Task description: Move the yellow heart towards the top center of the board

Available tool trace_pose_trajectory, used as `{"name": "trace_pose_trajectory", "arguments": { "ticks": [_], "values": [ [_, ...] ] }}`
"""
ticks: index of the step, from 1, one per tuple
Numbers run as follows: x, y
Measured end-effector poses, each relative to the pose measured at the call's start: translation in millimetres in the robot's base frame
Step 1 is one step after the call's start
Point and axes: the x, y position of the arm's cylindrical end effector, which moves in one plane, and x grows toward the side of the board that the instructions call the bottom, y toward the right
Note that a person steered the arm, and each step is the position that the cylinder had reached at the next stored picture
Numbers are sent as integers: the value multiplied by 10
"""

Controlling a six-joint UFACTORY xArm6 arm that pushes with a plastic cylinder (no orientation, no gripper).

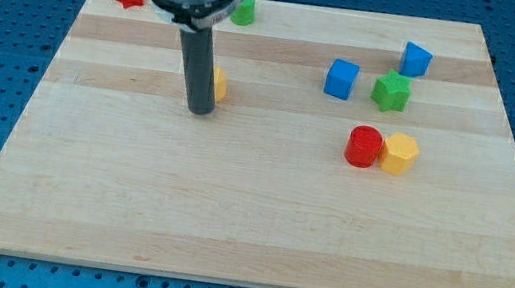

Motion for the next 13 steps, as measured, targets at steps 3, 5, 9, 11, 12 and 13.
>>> {"name": "trace_pose_trajectory", "arguments": {
  "ticks": [3,5,9,11,12,13],
  "values": [
    [-827,-188],
    [-1576,-662],
    [-1817,327],
    [-1786,855],
    [-1929,861],
    [-1885,1132]
  ]
}}
